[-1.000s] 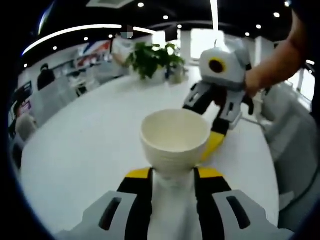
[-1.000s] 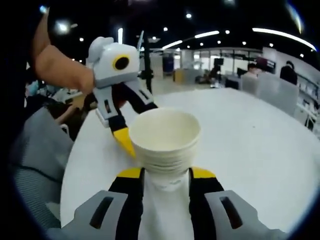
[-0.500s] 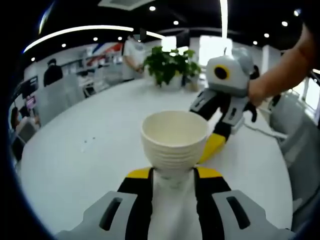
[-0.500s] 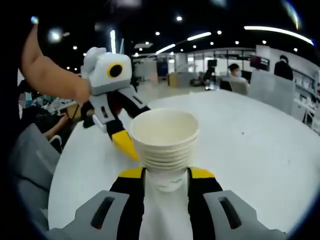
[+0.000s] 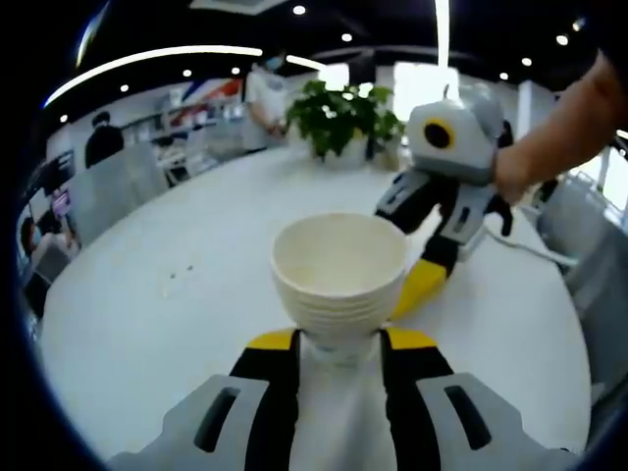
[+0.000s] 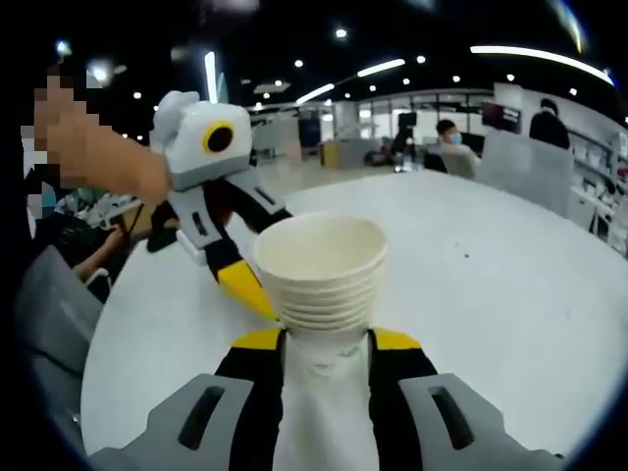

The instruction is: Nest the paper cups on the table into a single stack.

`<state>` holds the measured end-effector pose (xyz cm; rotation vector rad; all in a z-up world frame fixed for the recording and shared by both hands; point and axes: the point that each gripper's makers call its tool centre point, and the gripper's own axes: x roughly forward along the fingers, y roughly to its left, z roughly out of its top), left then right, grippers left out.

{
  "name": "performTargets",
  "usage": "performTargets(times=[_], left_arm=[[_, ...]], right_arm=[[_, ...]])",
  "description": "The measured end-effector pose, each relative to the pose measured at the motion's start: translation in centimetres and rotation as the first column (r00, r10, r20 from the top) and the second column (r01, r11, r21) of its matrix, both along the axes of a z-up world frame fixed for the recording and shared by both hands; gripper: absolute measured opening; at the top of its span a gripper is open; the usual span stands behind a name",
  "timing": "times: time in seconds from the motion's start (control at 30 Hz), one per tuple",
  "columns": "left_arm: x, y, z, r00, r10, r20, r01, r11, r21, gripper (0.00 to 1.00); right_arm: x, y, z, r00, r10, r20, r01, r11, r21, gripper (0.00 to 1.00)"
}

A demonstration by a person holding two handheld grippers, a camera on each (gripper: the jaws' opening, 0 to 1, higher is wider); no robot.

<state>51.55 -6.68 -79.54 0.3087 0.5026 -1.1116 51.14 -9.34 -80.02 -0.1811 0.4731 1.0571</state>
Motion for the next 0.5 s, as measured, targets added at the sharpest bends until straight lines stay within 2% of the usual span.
performTargets(times=[0.07,0.13,0.2,0.3,0.37,0.43,0.5], left_arm=[[0.0,0.0,0.0,1.0,-0.001,-0.002,0.001,1.0,-0.002,0.31],[0.1,0.1,-0.1,1.0,0.0,0.028,0.0,1.0,0.021,0.3],[0.2,0.2,0.0,0.999,0.015,0.029,-0.015,1.0,0.017,0.32],[1.0,0.4,0.8,0.996,0.078,0.053,-0.076,0.997,-0.028,0.5],[1.4,1.1,0.8,0.99,0.133,0.037,-0.132,0.991,-0.031,0.67],[1.8,2.0,1.2,0.98,0.19,0.057,-0.188,0.981,-0.042,0.8],[1.4,2.3,1.8,0.98,0.19,0.05,-0.186,0.979,-0.08,0.86]], right_arm=[[0.0,0.0,-0.1,1.0,0.0,-0.001,0.0,1.0,-0.002,0.3],[0.1,-0.1,-0.3,1.0,-0.014,-0.001,0.014,0.999,-0.037,0.29],[0.3,-0.1,-0.3,1.0,-0.027,0.0,0.027,0.999,-0.033,0.35],[0.5,-0.6,-0.2,0.998,-0.058,-0.006,0.058,0.998,-0.036,0.53],[0.5,-1.1,-0.2,0.997,-0.072,-0.001,0.072,0.997,-0.043,0.58],[0.6,-2.0,-0.2,0.994,-0.107,0.001,0.107,0.993,-0.047,0.68],[0.4,-2.7,0.1,0.991,-0.136,0.007,0.136,0.99,-0.047,0.77]])
